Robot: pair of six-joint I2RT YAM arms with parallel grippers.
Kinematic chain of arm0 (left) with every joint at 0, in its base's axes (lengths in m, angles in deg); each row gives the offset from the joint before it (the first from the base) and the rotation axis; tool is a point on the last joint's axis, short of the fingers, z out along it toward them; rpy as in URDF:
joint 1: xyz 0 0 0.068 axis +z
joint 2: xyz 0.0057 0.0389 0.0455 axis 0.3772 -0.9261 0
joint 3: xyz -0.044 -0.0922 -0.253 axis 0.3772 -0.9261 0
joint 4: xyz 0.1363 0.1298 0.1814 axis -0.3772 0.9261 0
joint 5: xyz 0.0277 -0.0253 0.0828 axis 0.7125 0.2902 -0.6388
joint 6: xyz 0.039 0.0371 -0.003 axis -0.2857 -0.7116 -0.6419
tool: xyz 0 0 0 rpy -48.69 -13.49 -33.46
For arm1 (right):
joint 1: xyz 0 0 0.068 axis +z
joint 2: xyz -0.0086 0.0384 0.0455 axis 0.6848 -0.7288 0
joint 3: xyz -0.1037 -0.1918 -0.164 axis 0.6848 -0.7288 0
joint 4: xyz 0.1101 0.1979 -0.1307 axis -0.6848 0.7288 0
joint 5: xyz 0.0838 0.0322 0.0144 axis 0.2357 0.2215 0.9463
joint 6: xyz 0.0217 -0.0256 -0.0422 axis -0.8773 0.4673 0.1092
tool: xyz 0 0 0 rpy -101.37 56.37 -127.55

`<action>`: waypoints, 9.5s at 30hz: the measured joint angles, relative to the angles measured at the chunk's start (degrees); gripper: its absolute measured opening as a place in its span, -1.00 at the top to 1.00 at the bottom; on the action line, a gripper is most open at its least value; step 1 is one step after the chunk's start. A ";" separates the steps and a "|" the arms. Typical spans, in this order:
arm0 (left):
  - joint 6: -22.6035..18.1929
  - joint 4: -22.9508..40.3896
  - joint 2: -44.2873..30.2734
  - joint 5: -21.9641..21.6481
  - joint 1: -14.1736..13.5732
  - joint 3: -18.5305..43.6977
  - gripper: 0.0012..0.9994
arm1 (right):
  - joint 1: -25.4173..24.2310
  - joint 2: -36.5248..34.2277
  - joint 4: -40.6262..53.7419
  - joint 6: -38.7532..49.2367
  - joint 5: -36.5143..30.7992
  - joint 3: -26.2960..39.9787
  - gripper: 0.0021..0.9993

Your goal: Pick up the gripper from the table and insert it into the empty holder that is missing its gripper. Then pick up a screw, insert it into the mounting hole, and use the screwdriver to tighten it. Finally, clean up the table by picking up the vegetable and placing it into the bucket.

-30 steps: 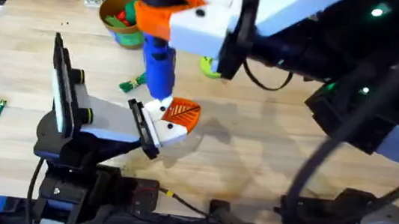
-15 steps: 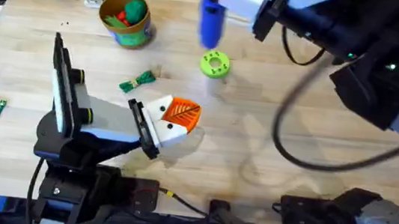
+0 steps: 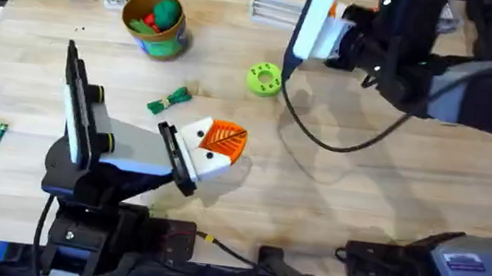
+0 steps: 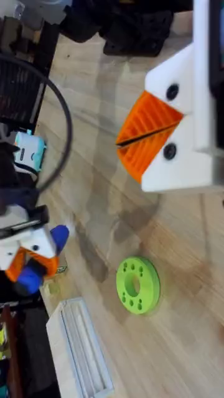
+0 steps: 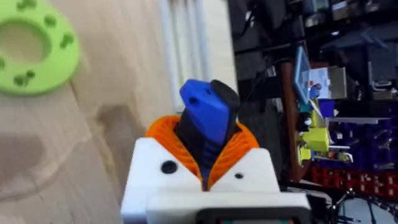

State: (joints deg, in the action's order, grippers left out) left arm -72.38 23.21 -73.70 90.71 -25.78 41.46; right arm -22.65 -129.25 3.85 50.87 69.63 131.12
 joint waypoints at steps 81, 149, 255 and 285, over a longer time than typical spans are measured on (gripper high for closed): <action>4.21 23.83 -3.89 -31.21 0.00 23.81 -0.99 | 3.20 12.26 7.00 -41.15 -2.93 0.72 -0.99; -32.12 47.81 -93.25 -59.86 3.81 60.81 -0.98 | 3.20 12.26 6.29 -41.74 -2.93 0.72 -0.99; -7.76 41.25 -70.51 -53.19 -1.97 82.77 0.90 | 3.20 12.26 8.96 -46.86 -2.93 0.72 -0.99; -8.39 52.67 -60.92 -53.18 -1.99 82.79 -0.99 | 3.20 12.26 7.88 -50.55 -2.93 1.38 -0.99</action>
State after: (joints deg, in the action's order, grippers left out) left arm -80.76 75.88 -134.62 37.53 -27.77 124.26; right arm -19.45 -116.99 11.74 0.33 66.70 132.50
